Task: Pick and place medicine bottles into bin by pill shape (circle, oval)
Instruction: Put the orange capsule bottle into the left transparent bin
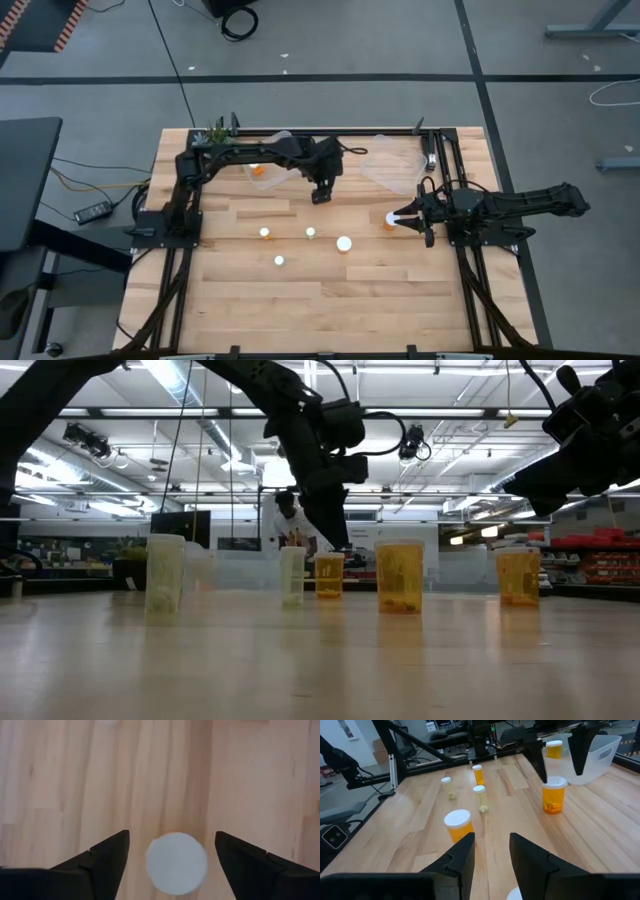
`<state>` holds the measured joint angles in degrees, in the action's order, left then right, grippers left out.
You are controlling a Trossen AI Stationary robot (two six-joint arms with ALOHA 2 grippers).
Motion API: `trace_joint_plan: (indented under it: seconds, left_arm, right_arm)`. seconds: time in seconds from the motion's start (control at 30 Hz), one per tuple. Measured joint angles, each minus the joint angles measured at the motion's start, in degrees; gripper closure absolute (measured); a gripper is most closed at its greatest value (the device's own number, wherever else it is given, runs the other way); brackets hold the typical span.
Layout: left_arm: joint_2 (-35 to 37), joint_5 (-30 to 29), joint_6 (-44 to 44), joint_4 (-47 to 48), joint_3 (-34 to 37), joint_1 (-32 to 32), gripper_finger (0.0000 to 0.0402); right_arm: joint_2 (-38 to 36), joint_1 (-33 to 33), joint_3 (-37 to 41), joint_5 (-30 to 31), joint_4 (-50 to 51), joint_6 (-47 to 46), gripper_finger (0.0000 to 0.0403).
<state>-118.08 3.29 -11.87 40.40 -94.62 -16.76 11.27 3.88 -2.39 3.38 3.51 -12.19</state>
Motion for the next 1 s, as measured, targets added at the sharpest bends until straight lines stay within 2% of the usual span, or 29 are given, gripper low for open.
trace_joint_plan:
  seconds: [0.23, 0.4, 0.67, 1.0]
  left_arm:
    - [-0.46, -0.01, -0.87, 0.33, -0.40, 0.97, 0.0030]
    - [-0.80, -0.13, -2.58, 2.71, -0.40, 0.95, 0.0019]
    - [-3.39, -1.93, -3.83, 2.69, -0.36, 0.98, 0.0058]
    - [-5.27, -2.23, -4.35, 1.68, -0.39, 0.81, 0.0140]
  right_arm:
    - [0.00, -0.01, 0.00, -0.02, -0.01, 0.01, 0.0274]
    - [0.00, -0.02, 0.00, 0.00, 0.00, 0.00, 0.0274]
    - [0.02, -0.02, 0.00, -0.01, 0.01, 0.01, 0.0274]
    - [0.90, -0.01, 0.00, 0.00, -0.07, 0.01, 0.0274]
